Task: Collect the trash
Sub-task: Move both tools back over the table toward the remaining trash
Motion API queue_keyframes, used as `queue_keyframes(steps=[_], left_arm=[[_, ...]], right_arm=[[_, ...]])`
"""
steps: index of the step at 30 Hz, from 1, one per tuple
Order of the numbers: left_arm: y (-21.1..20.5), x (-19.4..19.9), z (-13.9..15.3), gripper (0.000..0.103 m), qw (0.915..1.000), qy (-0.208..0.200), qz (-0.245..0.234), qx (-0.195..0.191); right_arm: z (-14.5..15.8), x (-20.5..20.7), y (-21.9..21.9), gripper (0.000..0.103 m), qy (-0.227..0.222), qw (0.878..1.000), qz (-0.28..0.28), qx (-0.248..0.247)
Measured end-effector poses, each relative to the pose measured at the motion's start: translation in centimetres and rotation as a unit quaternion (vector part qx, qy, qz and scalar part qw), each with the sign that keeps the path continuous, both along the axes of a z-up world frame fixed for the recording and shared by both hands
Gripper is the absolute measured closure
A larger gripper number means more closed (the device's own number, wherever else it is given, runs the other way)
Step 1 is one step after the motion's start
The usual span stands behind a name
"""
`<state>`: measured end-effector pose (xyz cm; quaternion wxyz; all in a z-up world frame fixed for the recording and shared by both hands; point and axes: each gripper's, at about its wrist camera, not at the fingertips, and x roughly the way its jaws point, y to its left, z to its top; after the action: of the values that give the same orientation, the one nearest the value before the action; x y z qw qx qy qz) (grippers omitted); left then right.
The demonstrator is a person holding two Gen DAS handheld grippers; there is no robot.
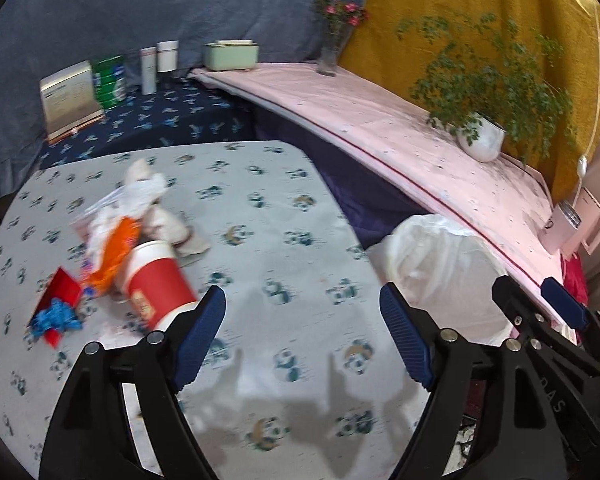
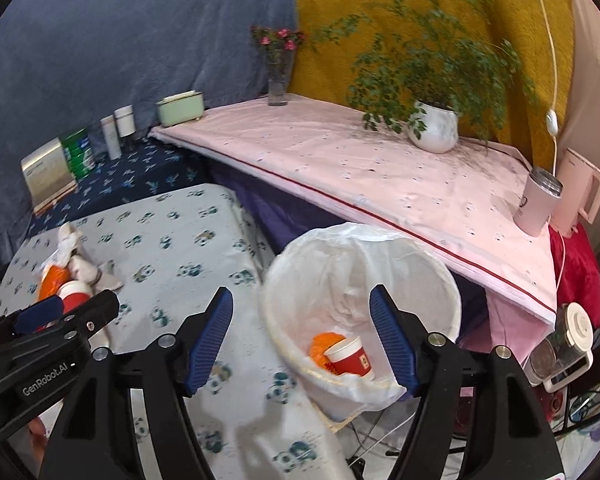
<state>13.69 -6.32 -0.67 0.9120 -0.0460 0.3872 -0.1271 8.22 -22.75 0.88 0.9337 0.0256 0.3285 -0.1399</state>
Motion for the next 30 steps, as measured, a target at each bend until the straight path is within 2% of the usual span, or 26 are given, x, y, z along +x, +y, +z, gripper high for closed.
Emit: queue_keyframes(steps=[12, 19, 24, 30], left_arm=[[10.0, -1.9, -1.3, 0.027, 0.9958, 0.013, 0.088, 0.022], [15.2, -2.8, -3.0, 0.027, 0.9900, 0.027, 0.135, 0.031], [17.7, -2.9, -4.1, 0.027, 0.9878, 0.029, 0.145, 0.047], [20.4, -2.4, -5.3, 0.027, 0.9865, 0.034, 0.151, 0.054]], right_arm=[[-0.6, -0.2, 9.8, 0.034, 0.028, 0.995, 0.097, -0.007], [-3.2, -0.1, 13.4, 0.034, 0.046, 0.989, 0.134, 0.051], [-5.0, 0.8, 14.9, 0.034, 0.061, 0.983, 0.142, 0.095], [-6.1, 2.2, 17.1, 0.034, 0.064, 0.984, 0.156, 0.062]])
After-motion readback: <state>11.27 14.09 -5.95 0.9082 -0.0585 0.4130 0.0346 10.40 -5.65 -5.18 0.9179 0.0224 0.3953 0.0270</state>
